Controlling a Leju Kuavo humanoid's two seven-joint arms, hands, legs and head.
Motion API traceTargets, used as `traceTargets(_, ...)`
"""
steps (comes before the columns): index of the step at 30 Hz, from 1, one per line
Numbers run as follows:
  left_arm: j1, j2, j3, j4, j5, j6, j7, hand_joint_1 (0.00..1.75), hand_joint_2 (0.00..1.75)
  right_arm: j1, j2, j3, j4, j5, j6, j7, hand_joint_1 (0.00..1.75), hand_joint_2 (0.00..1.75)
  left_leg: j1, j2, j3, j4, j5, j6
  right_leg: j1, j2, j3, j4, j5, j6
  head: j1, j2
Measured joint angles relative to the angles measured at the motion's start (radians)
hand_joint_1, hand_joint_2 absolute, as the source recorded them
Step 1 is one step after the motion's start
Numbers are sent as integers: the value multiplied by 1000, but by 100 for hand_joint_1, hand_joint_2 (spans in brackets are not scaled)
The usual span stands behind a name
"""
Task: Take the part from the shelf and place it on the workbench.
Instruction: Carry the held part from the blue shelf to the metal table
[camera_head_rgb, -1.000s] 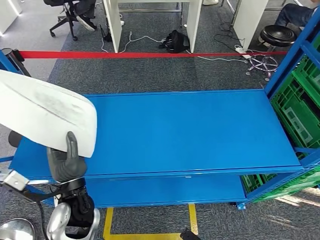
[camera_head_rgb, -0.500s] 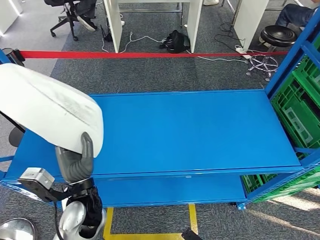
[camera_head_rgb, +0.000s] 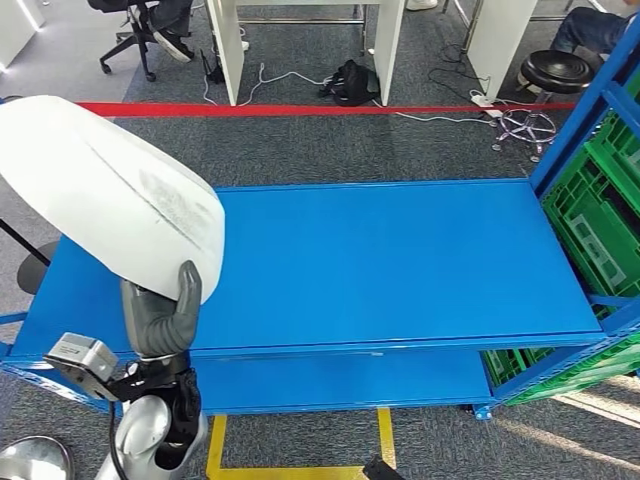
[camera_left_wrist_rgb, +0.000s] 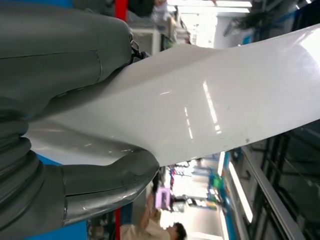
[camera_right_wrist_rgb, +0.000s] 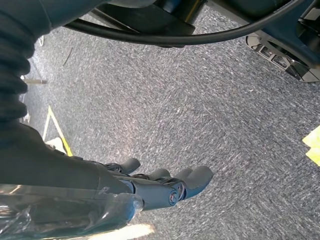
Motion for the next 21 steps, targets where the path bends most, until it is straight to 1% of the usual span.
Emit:
traceTargets(5,-4,13,-1,-50,27,-150,-32,169,175,0,0,0,0,3,2,-1,0,175,0,0,0,0,0,0,0,0,0,0,0,0,0,0)
traceTargets(10,2,22,-15,-81,26,-242,-54,169,175,0,0,0,0,4,0,-7,0,175,0,0,0,0,0,0,0,0,0,0,0,0,0,0)
traceTargets(16,28,29,-28,-89,7,-276,-86,169,175,5,0,1,0,27,-24,-47,0,175,0,0,0,0,0,0,0,0,0,0,0,0,0,0)
traceTargets(21,50,29,-28,-113,3,-281,-89,169,175,6,0,21,0,83,-10,-36,0,175,0,0,0,0,0,0,0,0,0,0,0,0,0,0)
